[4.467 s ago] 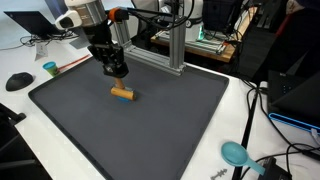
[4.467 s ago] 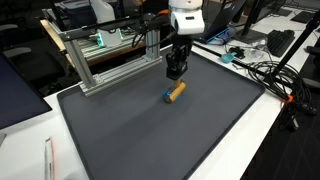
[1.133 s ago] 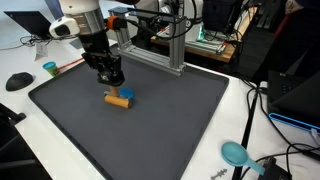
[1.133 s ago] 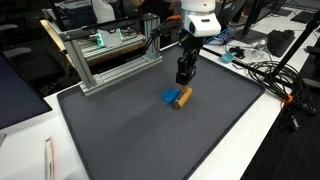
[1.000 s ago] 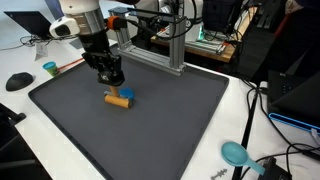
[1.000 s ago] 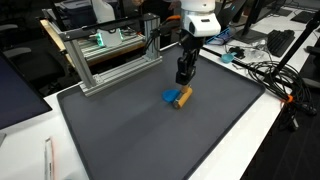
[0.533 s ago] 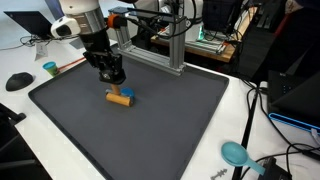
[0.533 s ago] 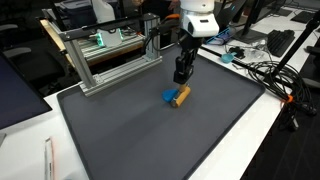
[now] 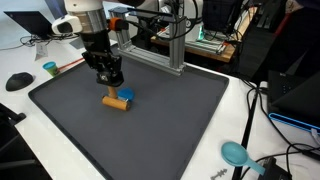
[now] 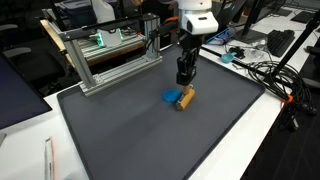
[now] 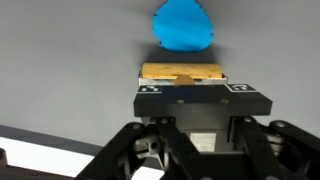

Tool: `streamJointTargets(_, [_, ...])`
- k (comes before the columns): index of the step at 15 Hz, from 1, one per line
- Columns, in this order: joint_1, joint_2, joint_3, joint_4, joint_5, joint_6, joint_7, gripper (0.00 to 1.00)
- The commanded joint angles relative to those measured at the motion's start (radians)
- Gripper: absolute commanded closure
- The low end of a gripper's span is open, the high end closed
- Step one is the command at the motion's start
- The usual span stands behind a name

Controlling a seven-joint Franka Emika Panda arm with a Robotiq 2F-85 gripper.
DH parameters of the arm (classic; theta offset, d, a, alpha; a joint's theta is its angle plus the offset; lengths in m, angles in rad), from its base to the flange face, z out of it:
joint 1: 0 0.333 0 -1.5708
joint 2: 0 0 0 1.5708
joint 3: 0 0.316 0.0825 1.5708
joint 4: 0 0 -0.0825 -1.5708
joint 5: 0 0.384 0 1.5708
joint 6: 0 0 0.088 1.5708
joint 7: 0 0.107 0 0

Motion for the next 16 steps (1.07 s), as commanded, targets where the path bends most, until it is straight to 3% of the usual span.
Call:
streamJointTargets(1, [-0.007,-0.084,-0.009,-0.102,-0.015,0.022,0.007,0.78])
streamJointTargets(6, [-0.004,-0.186,-0.023,-0.221,-0.026,0.146,0.013,0.78])
streamJointTargets(11, [-0.007,-0.226,-0.018,-0.250,-0.013,0.092,-0.005,0.78])
streamJointTargets(16, [-0.014,-0.178,-0.003,-0.223,0.010,0.047,-0.049,0.78])
